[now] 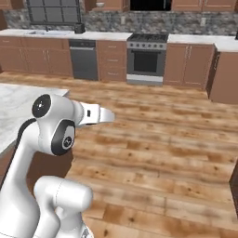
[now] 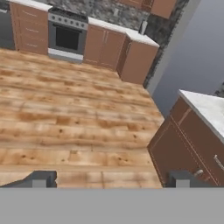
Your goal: Take the smaller bowl and place it next to the appetizer plate on the dining counter , and place the larger bowl next to the plate with cooked food.
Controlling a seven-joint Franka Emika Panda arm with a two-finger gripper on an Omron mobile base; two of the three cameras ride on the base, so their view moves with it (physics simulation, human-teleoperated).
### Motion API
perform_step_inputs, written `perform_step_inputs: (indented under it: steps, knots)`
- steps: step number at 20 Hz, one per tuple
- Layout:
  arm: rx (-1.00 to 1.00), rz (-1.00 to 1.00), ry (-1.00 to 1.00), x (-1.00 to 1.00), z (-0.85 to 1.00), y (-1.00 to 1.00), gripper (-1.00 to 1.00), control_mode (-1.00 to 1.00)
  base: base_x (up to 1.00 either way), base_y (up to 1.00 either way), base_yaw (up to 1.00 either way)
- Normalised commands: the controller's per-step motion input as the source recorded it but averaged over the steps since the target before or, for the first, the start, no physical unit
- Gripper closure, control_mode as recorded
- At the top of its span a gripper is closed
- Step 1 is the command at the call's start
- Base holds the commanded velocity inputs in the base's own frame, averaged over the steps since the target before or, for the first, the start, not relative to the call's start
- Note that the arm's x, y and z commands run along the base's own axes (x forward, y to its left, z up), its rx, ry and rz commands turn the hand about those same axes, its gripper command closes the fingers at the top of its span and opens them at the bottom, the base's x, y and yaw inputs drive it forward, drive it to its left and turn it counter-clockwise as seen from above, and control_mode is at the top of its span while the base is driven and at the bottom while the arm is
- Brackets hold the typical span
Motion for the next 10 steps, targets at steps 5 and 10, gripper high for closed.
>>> perform_step_inputs:
  steps: [5, 10]
  knots:
    - [0.0, 0.0, 0.0, 0.0, 0.0, 0.0, -1.0, 1.0, 1.0, -0.04, 0.23]
    - [0.0, 0.0, 0.0, 0.0, 0.0, 0.0, -1.0, 1.0, 1.0, -0.19, 0.23]
